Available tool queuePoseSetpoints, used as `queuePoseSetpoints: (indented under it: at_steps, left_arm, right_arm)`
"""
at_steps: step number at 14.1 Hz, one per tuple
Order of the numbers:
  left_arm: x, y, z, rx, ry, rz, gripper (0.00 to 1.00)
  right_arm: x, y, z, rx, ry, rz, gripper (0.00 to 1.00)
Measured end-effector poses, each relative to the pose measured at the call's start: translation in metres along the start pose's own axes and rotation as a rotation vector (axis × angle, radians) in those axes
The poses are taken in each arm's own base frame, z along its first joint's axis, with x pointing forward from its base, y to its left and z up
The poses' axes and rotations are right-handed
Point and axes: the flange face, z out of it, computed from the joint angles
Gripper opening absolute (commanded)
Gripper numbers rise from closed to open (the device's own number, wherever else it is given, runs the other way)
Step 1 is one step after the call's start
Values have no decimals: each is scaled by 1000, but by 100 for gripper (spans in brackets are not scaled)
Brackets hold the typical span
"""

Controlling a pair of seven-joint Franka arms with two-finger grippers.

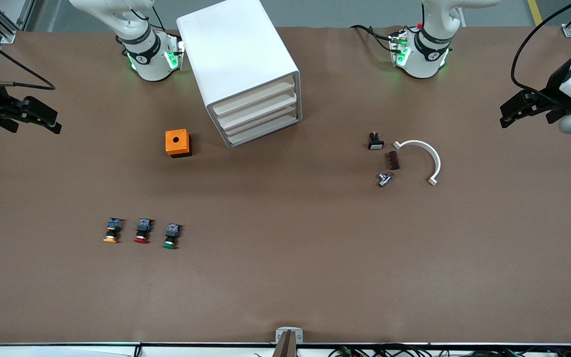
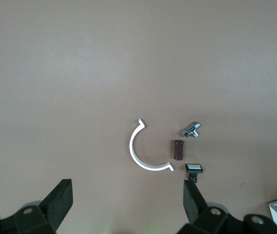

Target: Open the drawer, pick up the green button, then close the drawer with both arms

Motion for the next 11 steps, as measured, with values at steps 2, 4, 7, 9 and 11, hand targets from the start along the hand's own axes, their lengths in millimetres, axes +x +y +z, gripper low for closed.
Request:
queuePoseSetpoints:
  at_steps: [2, 4, 7, 9, 11]
  left_arm:
    - [-1, 3, -1, 0, -1, 10, 100]
    - [-3, 5, -1, 2, -8, 16, 100]
    - [-4, 6, -2, 2, -6, 18, 100]
    - [-5, 8, -2, 3, -12, 22, 99]
    - [-6, 9, -2, 3, -12, 23, 100]
  right_arm:
    - [0, 0, 0, -3, 0, 0, 100]
    - [0, 3, 0, -4, 0, 6, 100]
    - [0, 6, 0, -4, -1, 10, 100]
    - [0, 5, 1, -4, -1, 10, 100]
    - [0, 5, 1, -4, -1, 10, 100]
